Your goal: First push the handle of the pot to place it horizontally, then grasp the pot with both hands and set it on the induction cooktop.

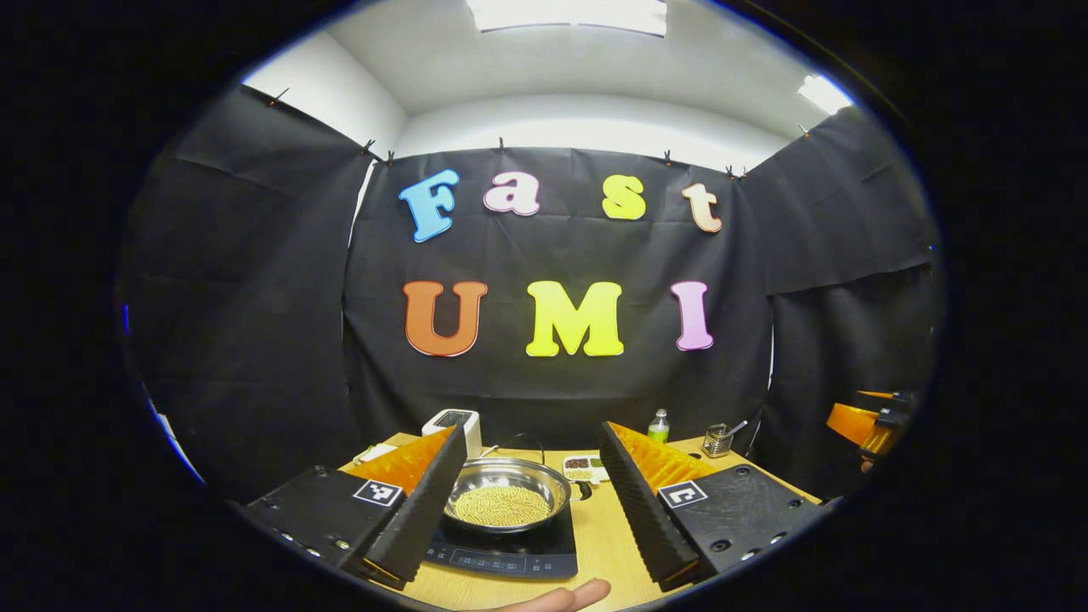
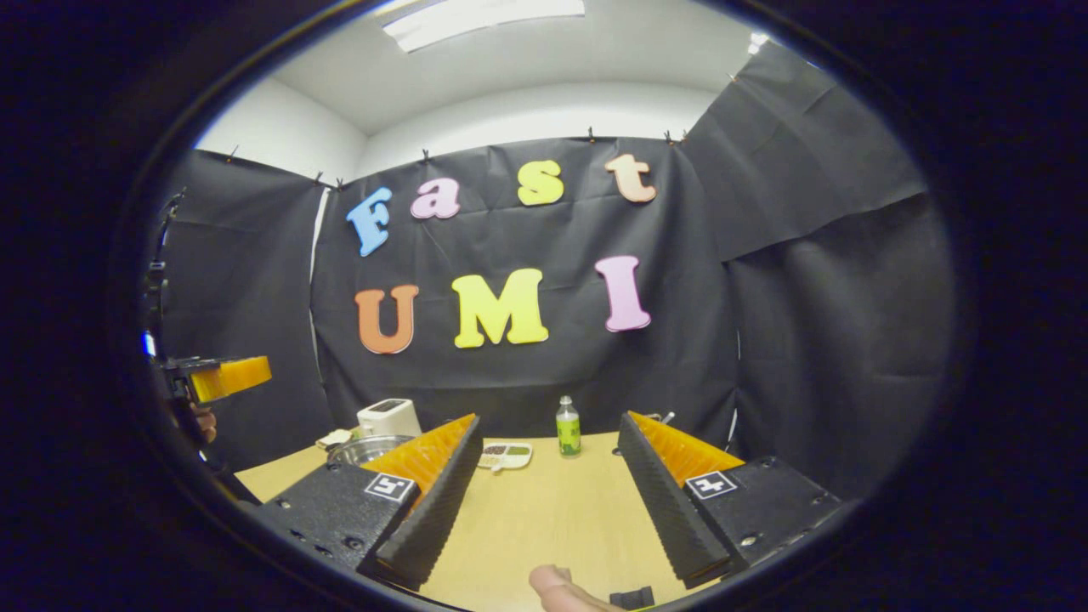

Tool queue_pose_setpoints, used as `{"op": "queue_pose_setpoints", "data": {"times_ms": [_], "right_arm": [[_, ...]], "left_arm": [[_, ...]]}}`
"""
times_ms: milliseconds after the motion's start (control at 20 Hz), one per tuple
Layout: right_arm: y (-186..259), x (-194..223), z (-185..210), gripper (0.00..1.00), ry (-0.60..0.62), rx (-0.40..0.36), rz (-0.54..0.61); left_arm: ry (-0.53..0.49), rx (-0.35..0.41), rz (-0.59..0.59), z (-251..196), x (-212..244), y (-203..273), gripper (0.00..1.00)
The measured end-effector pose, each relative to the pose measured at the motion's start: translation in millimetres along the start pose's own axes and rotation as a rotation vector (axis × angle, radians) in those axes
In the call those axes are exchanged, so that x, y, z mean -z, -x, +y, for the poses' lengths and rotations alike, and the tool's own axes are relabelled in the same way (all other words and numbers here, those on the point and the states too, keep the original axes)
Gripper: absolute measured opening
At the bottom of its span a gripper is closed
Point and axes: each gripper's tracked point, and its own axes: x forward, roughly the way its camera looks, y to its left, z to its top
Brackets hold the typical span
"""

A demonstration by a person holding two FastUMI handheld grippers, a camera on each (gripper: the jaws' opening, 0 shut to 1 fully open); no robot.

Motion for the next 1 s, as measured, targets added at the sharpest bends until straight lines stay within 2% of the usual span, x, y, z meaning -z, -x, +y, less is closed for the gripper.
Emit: {"op": "queue_pose_setpoints", "data": {"times_ms": [150, 200, 300, 500, 700, 750, 900, 950, 1000], "right_arm": [[13.4, 5.4, -1.5, 0.96, 0.029, 0.003, -0.008], [17.0, 8.1, -2.0, 1.0, 0.036, 0.007, -0.014], [21.3, 10.5, -0.3, 0.96, 0.035, 0.005, -0.035], [25.2, 14.5, 9.2, 0.96, 0.003, -0.034, -0.039], [36.6, 9.3, 18.4, 1.0, 0.012, -0.068, -0.052], [39.6, 6.8, 18.4, 0.96, 0.014, -0.069, -0.064], [43.3, 2.8, 15.9, 0.96, 0.029, -0.059, -0.083], [43.8, 2.1, 15.2, 1.0, 0.03, -0.056, -0.084], [42.1, 3.2, 14.1, 0.96, 0.029, -0.049, -0.081]], "left_arm": [[0.001, 0.009, 0.0, -17.3, 10.6, 16.5, 0.94], [0.003, 0.012, -0.004, -20.1, 13.1, 20.4, 0.94], [0.01, -0.016, -0.024, -16.5, 18.2, 26.5, 0.94], [-0.002, 0.006, -0.001, -26.5, 36.1, 36.5, 0.94], [-0.054, -0.015, -0.033, -24.5, 28.5, 39.3, 0.94], [-0.054, -0.011, -0.034, -27.0, 30.6, 39.9, 0.94], [-0.045, 0.0, -0.033, -30.6, 31.6, 43.2, 0.94], [-0.048, 0.007, -0.03, -32.3, 33.2, 42.9, 0.94], [-0.048, 0.011, -0.029, -33.6, 33.8, 43.5, 0.94]]}}
